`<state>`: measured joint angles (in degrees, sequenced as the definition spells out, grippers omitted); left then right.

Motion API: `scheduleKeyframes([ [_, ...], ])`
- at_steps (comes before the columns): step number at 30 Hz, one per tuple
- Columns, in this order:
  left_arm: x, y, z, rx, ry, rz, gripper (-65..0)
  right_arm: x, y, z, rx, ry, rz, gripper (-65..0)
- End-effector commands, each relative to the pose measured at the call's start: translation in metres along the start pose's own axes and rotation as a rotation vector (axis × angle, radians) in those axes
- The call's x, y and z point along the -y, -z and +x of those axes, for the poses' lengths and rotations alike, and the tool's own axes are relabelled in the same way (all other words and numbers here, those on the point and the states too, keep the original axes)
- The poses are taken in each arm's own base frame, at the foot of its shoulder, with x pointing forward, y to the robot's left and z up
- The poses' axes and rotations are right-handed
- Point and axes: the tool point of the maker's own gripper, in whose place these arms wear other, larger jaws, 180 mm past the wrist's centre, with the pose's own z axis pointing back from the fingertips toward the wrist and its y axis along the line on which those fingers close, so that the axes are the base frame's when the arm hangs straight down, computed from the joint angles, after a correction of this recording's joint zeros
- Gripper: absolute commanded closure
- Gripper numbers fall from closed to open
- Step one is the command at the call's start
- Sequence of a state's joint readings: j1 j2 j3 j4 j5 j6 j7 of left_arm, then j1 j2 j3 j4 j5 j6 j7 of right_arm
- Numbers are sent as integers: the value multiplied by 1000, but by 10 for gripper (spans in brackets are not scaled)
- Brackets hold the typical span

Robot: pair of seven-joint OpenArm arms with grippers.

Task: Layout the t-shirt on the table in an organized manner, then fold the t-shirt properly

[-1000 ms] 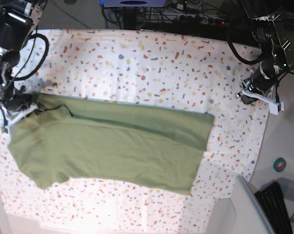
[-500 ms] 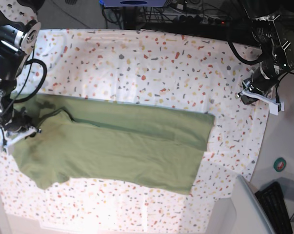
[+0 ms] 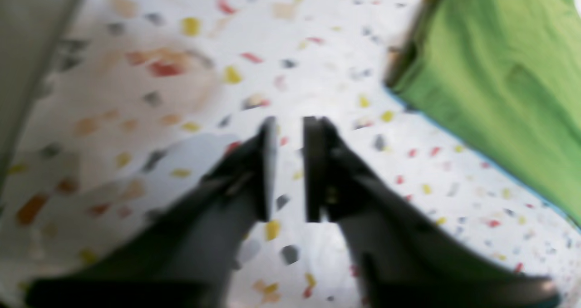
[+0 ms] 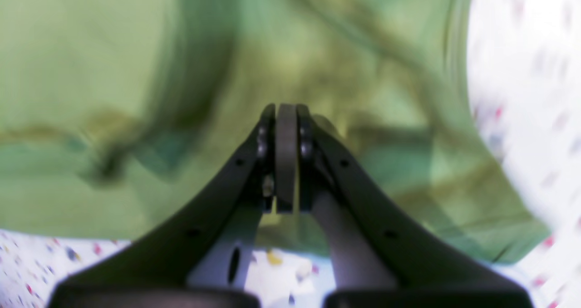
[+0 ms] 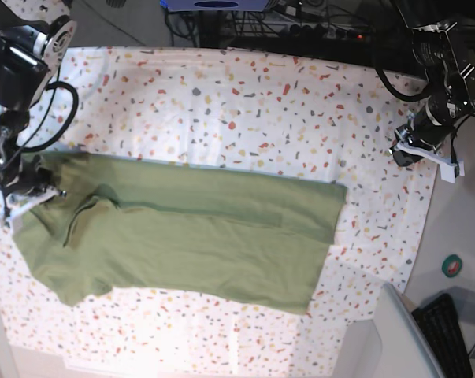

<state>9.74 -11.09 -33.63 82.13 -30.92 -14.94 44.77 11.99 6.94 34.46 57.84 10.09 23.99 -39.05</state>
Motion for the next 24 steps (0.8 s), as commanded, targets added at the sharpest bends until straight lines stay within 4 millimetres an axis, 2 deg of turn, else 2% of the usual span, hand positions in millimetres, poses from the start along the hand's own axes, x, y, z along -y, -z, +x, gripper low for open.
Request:
scheduleKeyframes([
  [1, 4, -3, 16, 45, 12, -14, -221, -12, -2, 22, 65, -5, 29, 0],
  [3, 4, -3, 17, 47, 13, -15, -309, -19, 0, 18, 56, 0, 42, 0],
  [6, 5, -3, 18, 49, 9, -19, -393, -36, 5, 15, 56, 10, 72, 0],
  [10, 7, -2, 16, 47, 7, -23, -408, -57, 9, 38, 88, 17, 114, 0],
  [13, 7, -2, 16, 45, 7, -23, -408, -58, 6, 47, 100, 12, 116, 0],
  [14, 7, -2, 16, 45, 7, -23, -410, -55, 1, 53, 123, 6, 105, 0],
  [17, 7, -2, 15, 44, 7, -24, -413, -38, -25, 49, 191, -46, 44, 0],
  [22, 12, 0, 15, 41, 13, -34, -413, -39, -71, 40, 296, -118, -14, 0],
  [23, 18, 2, 12, 32, 24, -47, -413, -38, -78, 38, 308, -127, -24, -83],
  [24, 24, 4, 12, 25, 39, -60, -413, -38, -82, 34, 313, -123, -25, -198],
])
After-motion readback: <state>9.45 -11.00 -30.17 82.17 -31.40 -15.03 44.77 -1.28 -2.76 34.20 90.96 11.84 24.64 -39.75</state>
